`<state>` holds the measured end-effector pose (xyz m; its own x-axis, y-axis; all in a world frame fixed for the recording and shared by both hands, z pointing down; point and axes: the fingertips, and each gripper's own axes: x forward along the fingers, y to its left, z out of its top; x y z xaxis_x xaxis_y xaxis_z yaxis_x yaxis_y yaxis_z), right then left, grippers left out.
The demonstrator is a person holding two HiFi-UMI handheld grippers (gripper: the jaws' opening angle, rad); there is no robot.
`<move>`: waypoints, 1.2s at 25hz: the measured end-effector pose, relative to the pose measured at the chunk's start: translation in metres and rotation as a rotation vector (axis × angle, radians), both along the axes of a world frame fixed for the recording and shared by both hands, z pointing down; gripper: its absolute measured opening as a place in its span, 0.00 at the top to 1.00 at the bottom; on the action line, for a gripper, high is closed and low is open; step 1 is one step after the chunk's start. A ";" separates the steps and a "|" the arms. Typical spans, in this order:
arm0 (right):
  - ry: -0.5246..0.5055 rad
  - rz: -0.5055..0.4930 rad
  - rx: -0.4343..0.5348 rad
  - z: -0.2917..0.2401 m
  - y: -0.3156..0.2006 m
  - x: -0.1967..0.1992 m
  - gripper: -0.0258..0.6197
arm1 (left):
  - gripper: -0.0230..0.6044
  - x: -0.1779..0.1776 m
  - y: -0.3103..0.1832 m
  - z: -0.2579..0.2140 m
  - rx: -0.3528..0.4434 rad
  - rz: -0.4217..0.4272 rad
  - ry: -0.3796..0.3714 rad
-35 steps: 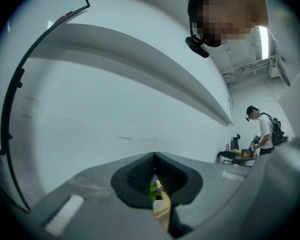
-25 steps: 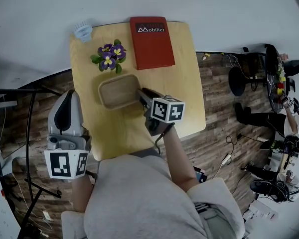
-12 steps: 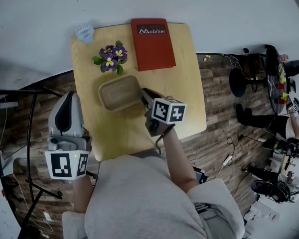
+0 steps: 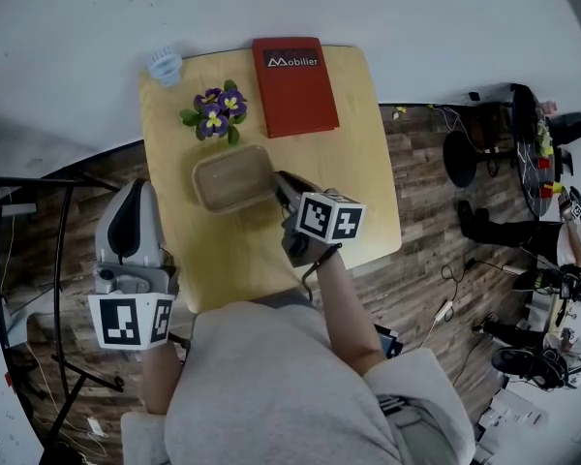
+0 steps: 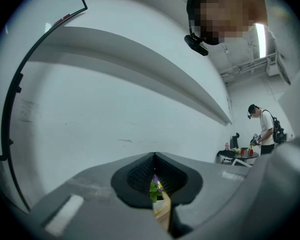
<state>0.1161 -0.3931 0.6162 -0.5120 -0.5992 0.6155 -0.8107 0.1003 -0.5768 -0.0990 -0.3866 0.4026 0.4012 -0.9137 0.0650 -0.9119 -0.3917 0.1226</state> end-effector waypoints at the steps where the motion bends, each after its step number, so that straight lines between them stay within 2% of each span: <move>1: -0.002 0.006 0.004 -0.001 0.000 0.001 0.89 | 0.96 0.000 0.001 -0.001 0.002 0.002 0.000; 11: 0.006 0.017 0.045 -0.016 0.009 0.000 0.89 | 0.96 -0.002 0.011 -0.008 0.020 0.017 0.000; 30: 0.077 0.039 0.198 -0.064 0.030 -0.006 0.90 | 0.96 -0.006 0.036 -0.031 0.073 0.068 0.006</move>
<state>0.1103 -0.3632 0.5523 -0.4420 -0.7310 0.5199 -0.8570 0.1728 -0.4856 -0.1052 -0.3502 0.3720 0.4624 -0.8867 -0.0030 -0.8823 -0.4605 0.0969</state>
